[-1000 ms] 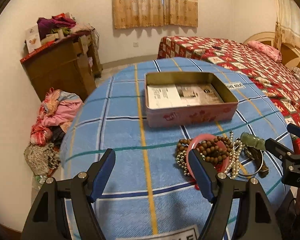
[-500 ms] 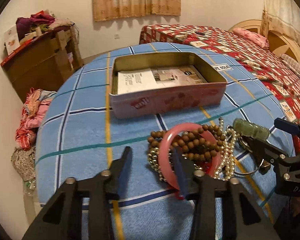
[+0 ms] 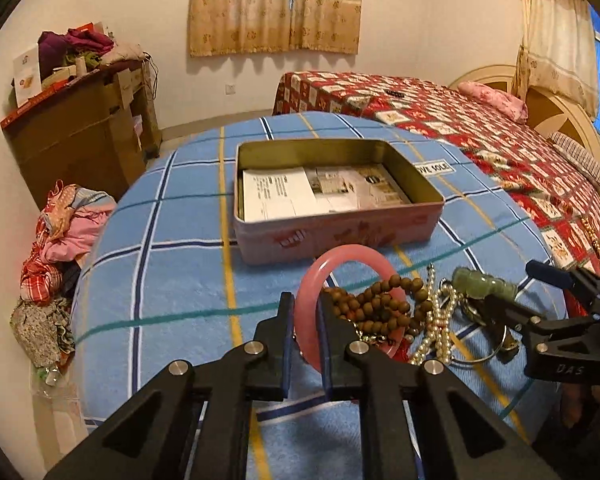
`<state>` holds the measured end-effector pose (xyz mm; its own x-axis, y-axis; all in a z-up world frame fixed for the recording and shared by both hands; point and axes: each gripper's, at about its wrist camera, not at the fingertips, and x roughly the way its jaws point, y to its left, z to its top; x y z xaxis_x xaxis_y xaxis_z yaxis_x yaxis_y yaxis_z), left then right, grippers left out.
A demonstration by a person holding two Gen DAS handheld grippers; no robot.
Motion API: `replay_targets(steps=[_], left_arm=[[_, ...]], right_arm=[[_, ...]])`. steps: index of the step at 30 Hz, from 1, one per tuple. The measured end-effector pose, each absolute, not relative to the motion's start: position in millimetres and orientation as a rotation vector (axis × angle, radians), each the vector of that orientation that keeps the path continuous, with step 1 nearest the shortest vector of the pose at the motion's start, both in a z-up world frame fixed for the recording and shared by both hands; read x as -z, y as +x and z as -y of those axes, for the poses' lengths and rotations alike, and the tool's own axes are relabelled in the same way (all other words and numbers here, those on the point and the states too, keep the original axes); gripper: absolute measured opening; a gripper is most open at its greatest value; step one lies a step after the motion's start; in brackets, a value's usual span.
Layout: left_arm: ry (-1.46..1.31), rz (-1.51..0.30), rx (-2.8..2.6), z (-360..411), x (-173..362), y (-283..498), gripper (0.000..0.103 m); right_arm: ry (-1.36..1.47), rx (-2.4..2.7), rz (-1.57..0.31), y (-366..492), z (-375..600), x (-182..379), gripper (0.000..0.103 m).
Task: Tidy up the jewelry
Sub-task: 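Grasp the pink bangle with the left tool while the right tool grasps the green jade bangle, then carry the pink bangle with the left tool while the right tool carries the jade bangle to the tin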
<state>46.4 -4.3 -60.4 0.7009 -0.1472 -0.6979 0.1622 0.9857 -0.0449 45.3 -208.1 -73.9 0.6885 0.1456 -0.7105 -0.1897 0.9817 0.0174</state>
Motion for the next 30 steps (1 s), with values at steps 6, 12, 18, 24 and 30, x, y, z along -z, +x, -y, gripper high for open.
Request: replay_targets(steps=[6, 12, 18, 24, 30], left_arm=[[0.014, -0.771, 0.16, -1, 59, 47, 0.01], [-0.002, -0.747, 0.16, -6, 50, 47, 0.01], [-0.007, -0.741, 0.166, -5, 48, 45, 0.01], [-0.014, -0.736, 0.165, -6, 46, 44, 0.01], [-0.017, -0.721, 0.171, -9, 43, 42, 0.01]], right_arm=[[-0.059, -0.226, -0.821, 51, 204, 80, 0.082], [-0.039, -0.268, -0.851, 52, 204, 85, 0.059], [-0.062, -0.294, -0.825, 46, 200, 82, 0.042], [-0.067, -0.307, -0.808, 46, 200, 80, 0.03], [-0.076, -0.304, -0.766, 43, 201, 73, 0.022]])
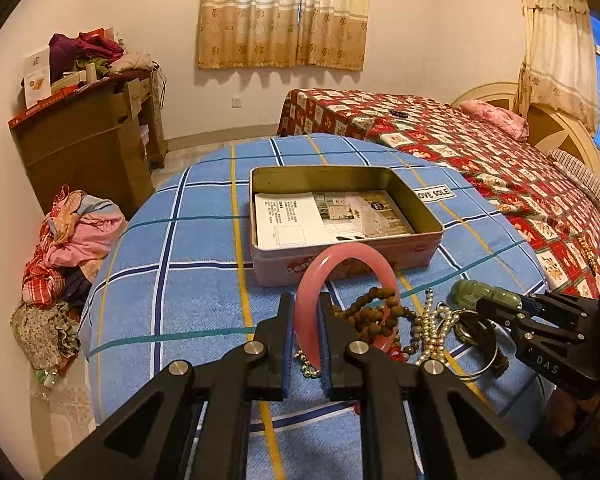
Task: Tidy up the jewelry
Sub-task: 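Carry the pink bangle with the left tool while the right tool carries the jade bangle to the tin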
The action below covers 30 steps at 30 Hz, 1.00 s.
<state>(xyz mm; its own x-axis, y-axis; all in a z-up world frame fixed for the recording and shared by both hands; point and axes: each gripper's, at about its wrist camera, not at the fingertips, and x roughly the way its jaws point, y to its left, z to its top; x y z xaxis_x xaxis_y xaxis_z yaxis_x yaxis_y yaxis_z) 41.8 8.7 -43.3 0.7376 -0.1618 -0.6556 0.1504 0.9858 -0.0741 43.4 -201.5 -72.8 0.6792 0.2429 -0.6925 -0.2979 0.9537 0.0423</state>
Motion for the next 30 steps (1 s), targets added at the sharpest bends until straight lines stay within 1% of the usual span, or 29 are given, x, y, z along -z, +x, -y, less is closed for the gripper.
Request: replay_targets(steps=[9, 30], left_arm=[[-0.022, -0.686, 0.187, -6, 28, 37, 0.01], [-0.026, -0.709, 0.137, -17, 37, 43, 0.01]], right_arm=[[-0.072, -0.319, -0.736, 43, 202, 64, 0.022], [-0.121, -0.29, -0.693, 44, 203, 56, 0.022]])
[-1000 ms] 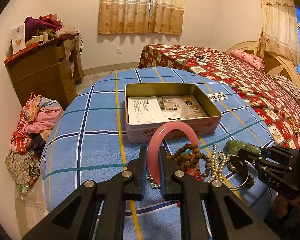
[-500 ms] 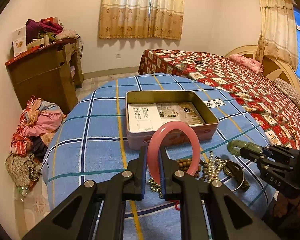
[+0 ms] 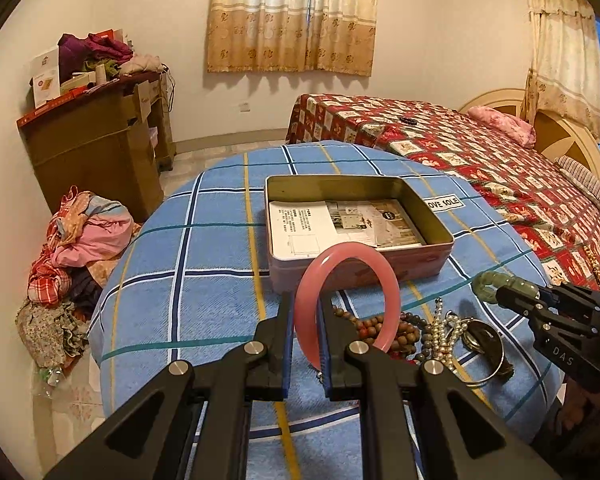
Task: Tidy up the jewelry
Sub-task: 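Carry the pink bangle with the left tool while the right tool carries the jade bangle to the tin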
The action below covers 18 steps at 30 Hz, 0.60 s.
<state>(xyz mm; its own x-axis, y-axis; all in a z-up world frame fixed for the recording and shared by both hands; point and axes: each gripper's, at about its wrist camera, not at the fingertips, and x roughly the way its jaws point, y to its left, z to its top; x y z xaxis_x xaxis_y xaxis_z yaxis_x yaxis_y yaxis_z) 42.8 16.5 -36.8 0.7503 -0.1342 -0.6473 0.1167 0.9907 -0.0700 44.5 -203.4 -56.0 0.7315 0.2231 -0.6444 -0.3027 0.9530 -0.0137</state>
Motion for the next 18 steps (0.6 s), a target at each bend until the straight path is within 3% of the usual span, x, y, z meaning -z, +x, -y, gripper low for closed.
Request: replay_targets(steps=[18], left_arm=[[-0.004, -0.713, 0.096, -21.4, 35.6, 46.2, 0.01]], right_arm=[[-0.145, -0.265, -0.687, 49.4, 203.4, 54.5, 0.022]])
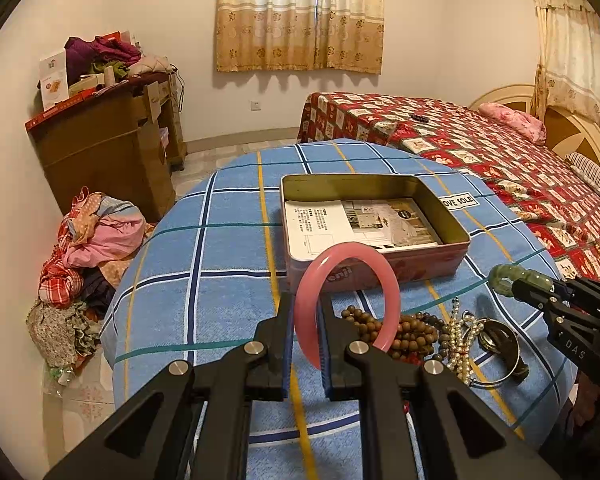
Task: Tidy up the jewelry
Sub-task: 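Carry the pink bangle with the left tool while the right tool carries the jade bangle to the tin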
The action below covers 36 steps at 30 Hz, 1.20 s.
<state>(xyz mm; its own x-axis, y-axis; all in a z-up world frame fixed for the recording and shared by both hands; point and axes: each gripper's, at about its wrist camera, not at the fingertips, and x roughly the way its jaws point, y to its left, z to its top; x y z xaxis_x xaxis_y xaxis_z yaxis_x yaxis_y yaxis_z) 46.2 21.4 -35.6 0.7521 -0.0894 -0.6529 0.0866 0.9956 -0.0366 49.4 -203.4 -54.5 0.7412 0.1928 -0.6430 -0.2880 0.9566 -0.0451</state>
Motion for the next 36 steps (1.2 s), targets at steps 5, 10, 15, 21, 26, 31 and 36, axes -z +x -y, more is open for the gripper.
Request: replay_targets(steps=[5, 10, 15, 21, 26, 31, 36], left_arm=[[-0.011, -0.705, 0.097, -25, 30, 49, 0.01], [-0.015, -0.696, 0.096, -31, 24, 58, 0.01], [-0.002, -0.678, 0.071, -39, 18, 70, 0.01], [0.014, -0.667, 0.067, -41, 13, 85, 0.01], [0.026, -0.658, 0.073, -39, 8, 97, 0.01], [0.041, -0.645, 0.078, -36, 1, 112, 0.01], [0.068, -0.652, 0.084, -29, 2, 134, 0.01]], right_arm=[[-0.146, -0.263, -0.685, 51, 203, 54, 0.022], [-0.14, -0.269, -0.684, 57, 204, 48, 0.022], [-0.165, -0.257, -0.671, 65, 204, 42, 0.022], [-0.192, -0.252, -0.65, 83, 201, 29, 0.022], [-0.207, -0.255, -0.635, 95, 197, 21, 0.022], [-0.245, -0.258, -0.618, 112, 188, 14, 0.022], [-0.271, -0.267, -0.613, 129, 179, 12, 0.022]])
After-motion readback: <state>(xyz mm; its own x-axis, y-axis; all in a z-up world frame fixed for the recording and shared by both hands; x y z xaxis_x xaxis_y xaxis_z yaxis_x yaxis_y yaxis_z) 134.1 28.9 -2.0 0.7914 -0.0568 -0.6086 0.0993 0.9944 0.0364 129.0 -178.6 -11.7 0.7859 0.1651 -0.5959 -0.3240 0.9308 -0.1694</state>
